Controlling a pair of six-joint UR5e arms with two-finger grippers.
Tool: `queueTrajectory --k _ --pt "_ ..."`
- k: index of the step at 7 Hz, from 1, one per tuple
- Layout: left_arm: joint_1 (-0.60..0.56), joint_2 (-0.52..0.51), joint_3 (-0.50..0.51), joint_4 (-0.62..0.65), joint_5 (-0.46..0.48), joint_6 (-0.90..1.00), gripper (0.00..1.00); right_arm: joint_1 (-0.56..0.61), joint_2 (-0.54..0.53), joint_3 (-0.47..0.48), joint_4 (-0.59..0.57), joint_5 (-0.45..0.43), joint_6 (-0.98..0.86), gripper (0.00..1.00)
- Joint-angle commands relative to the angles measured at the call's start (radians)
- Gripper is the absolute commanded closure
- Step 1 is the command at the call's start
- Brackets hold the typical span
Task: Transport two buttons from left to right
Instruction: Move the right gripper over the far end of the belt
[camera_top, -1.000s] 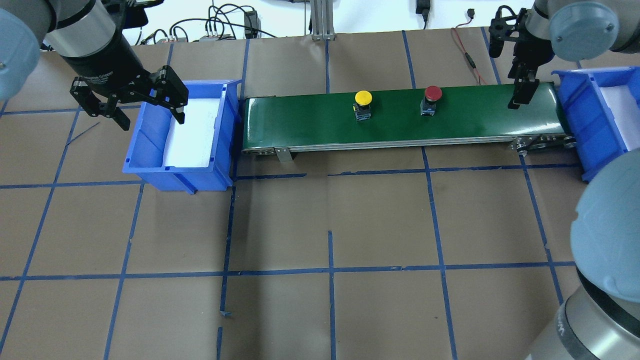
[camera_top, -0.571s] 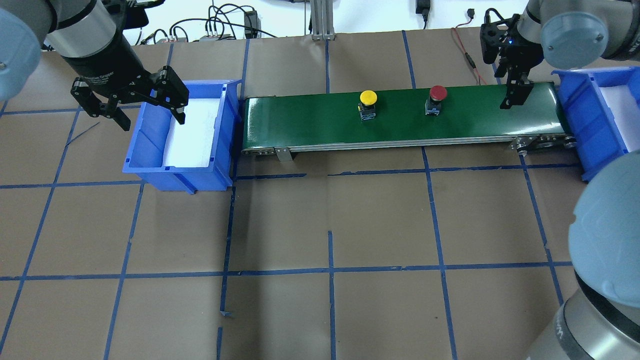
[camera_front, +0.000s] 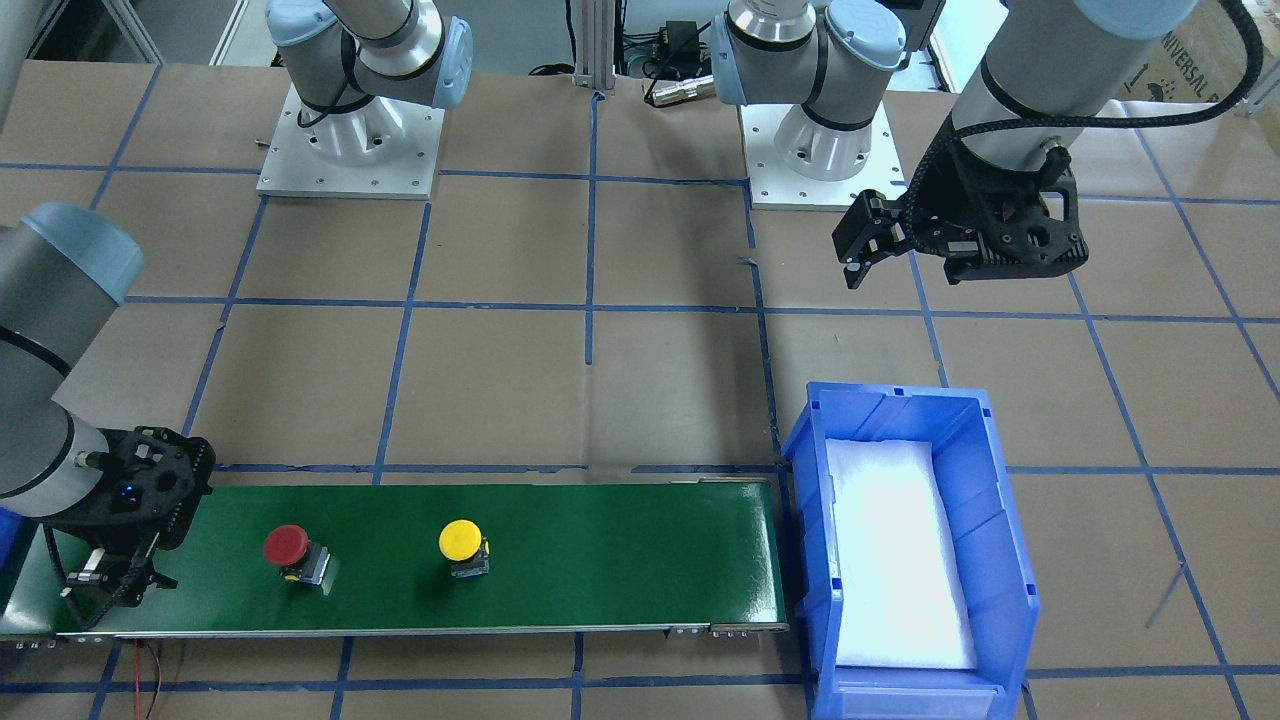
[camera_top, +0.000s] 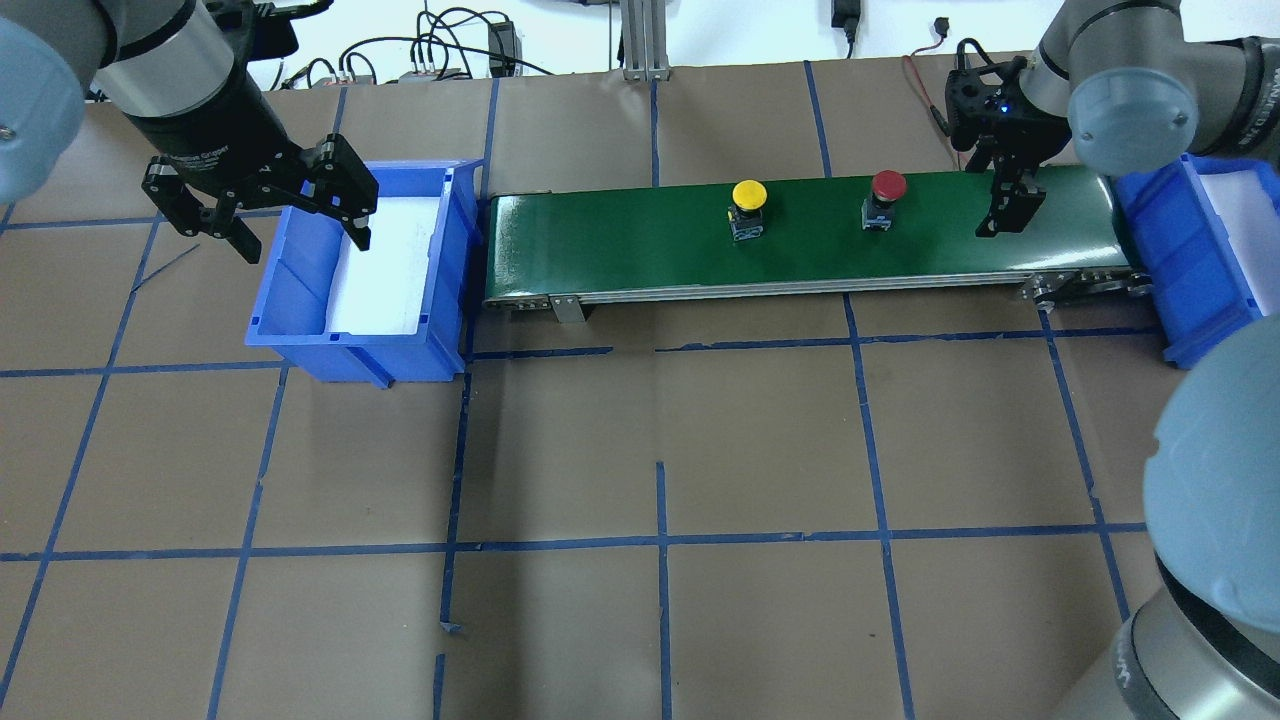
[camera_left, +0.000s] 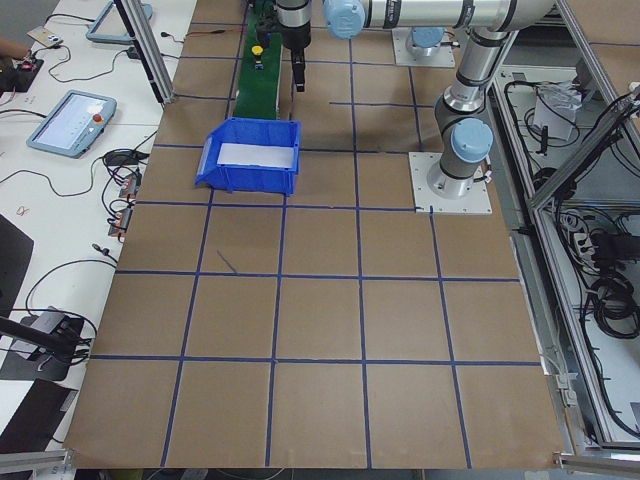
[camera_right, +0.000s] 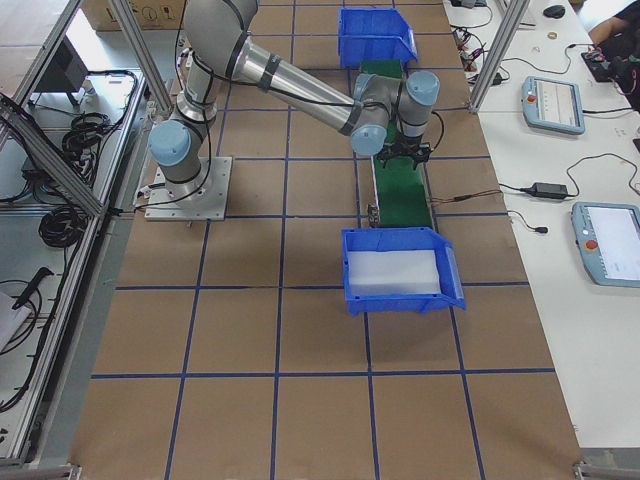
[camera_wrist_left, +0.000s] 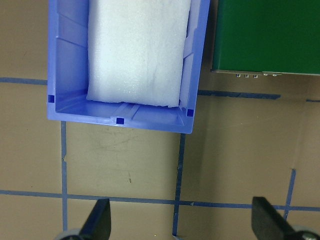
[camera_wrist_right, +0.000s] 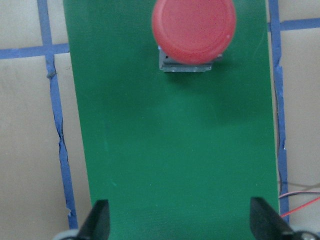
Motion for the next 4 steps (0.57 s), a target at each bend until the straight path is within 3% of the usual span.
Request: queueTrajectory --k 1,4 --pt "0.000 0.000 -0.001 0.000 0.001 -0.001 0.00 0.000 -0.007 0.010 -0.020 -0.008 0.001 0.00" --pt "0.000 0.000 0.001 0.000 0.004 -0.004 0.00 0.001 -0.006 0.007 -0.018 -0.013 -0.006 0.00"
